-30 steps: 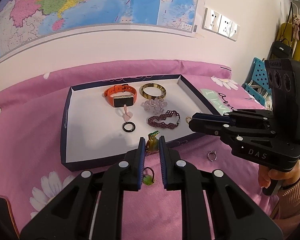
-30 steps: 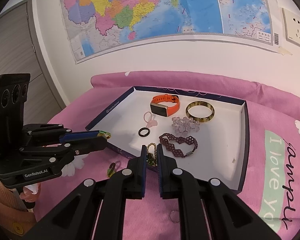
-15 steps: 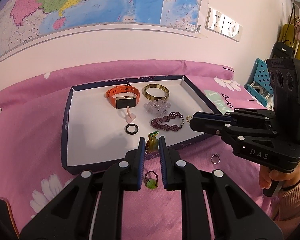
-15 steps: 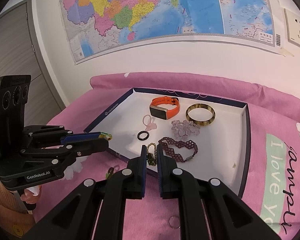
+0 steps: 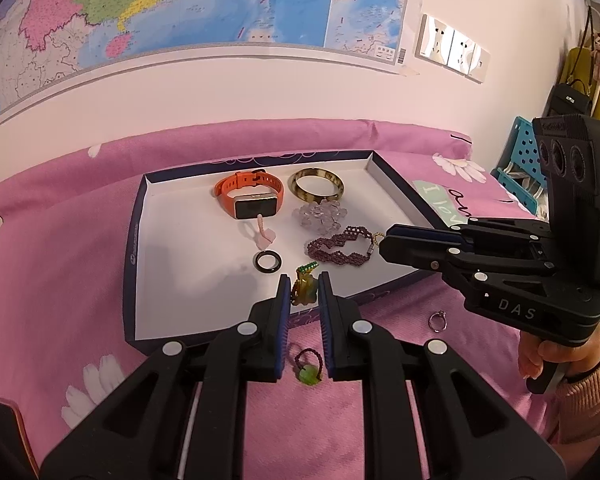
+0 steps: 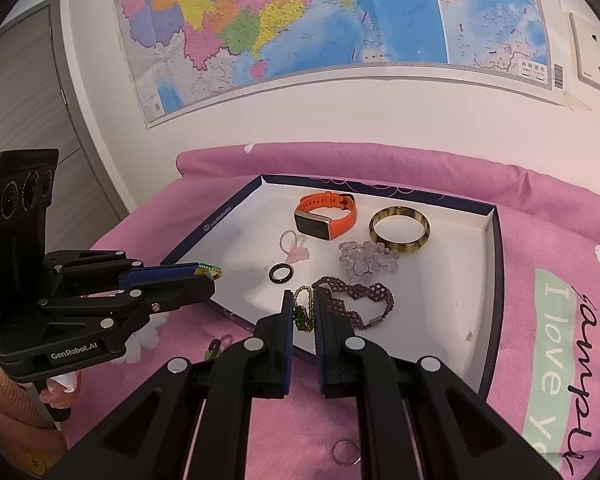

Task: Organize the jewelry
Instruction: 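Carry the yellow-green ring with the left tool to the tray while the right tool carries the gold ring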

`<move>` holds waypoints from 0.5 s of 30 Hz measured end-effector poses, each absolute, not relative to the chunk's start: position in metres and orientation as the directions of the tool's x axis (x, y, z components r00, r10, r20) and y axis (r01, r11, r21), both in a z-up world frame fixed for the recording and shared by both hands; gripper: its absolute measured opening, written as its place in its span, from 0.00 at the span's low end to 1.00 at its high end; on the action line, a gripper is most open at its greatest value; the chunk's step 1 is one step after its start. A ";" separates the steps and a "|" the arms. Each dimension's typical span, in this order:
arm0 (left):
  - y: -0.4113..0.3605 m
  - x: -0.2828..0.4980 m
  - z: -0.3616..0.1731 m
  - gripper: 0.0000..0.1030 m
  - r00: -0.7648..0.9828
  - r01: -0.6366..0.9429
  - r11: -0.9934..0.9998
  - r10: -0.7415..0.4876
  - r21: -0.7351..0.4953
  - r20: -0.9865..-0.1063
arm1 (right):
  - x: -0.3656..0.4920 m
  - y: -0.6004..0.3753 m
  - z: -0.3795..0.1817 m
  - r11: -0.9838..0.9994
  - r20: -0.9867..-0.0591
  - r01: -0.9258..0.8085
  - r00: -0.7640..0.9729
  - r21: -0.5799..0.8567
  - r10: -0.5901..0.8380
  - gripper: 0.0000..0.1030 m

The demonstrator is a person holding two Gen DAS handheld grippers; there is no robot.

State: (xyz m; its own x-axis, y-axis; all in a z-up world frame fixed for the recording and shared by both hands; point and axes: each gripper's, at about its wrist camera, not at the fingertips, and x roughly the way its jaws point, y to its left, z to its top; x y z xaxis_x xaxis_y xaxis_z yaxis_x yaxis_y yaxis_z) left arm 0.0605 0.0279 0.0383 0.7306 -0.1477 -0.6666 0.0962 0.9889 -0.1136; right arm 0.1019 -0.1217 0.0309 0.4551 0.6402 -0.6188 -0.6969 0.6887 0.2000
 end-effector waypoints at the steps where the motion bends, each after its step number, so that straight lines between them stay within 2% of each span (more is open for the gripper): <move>1: 0.028 0.061 0.038 0.14 0.730 0.095 0.989 -0.146 -0.113 -0.668 | 0.102 -0.122 0.031 0.690 -0.619 -0.696 0.456 0.199 0.639 0.08; 15: 0.028 0.066 0.036 0.14 0.724 0.096 0.989 -0.145 -0.110 -0.674 | 0.106 -0.120 0.028 0.690 -0.625 -0.693 0.449 0.207 0.638 0.08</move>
State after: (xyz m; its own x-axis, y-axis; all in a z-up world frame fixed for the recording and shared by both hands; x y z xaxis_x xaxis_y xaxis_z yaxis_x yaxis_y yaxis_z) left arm 0.0660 0.0284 0.0360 0.7242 -0.1449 -0.6742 0.0957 0.9893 -0.1098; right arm 0.1061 -0.1203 0.0278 0.4491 0.6385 -0.6251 -0.6931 0.6904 0.2073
